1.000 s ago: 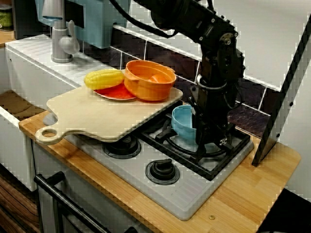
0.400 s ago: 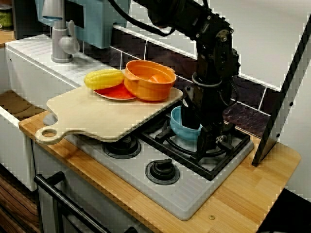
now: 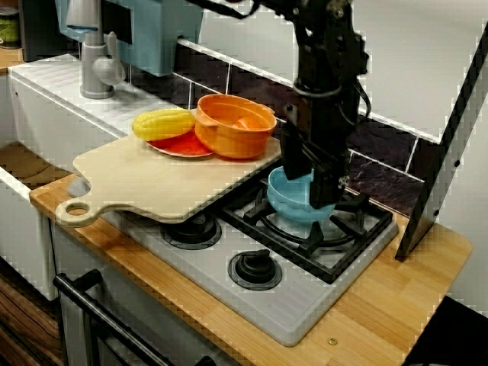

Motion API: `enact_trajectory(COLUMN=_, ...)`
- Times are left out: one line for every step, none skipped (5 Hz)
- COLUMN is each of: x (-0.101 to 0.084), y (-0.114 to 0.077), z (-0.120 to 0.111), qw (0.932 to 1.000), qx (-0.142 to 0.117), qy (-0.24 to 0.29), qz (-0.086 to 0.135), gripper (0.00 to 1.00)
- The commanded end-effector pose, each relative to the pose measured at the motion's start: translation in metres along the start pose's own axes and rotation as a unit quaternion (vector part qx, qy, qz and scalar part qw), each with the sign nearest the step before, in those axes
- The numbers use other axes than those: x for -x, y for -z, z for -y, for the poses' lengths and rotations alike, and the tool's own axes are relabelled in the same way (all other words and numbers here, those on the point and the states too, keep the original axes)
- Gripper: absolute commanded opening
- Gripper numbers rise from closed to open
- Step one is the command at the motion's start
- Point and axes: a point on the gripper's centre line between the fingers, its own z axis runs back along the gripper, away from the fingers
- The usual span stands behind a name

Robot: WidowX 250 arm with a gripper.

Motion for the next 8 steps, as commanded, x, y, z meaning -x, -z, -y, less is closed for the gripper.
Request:
enact_trajectory(x=0.011, y=-0.049, z=-0.032, qw=0.9985, qx=-0.003, qy=-0.021, qz=0.050, gripper=1.00)
enact_trajectory(x=0.022, y=-0.061, z=-0.050, qw=0.9972, qx=-0.006, qy=-0.044, qz=0.061, gripper=1.00)
enact_trajectory(x=0.030, y=-0.070, z=-0.066, qw=0.9954, qx=-0.007, qy=-0.066, qz=0.069, gripper=1.00)
enact_trajectory(x=0.035, y=-0.071, z=-0.076, qw=0.9940, qx=-0.009, qy=-0.082, qz=0.072, gripper=1.00)
enact_trajectory(x=0.033, y=-0.069, z=-0.082, qw=0.9933, qx=-0.017, qy=-0.087, qz=0.075, gripper=1.00)
enact_trajectory(x=0.031, y=-0.068, z=-0.088, qw=0.9921, qx=-0.022, qy=-0.095, qz=0.079, gripper=1.00)
enact_trajectory(x=0.029, y=-0.069, z=-0.093, qw=0.9914, qx=-0.027, qy=-0.101, qz=0.079, gripper=1.00)
enact_trajectory(x=0.034, y=-0.075, z=-0.100, qw=0.9890, qx=-0.037, qy=-0.118, qz=0.081, gripper=1.00)
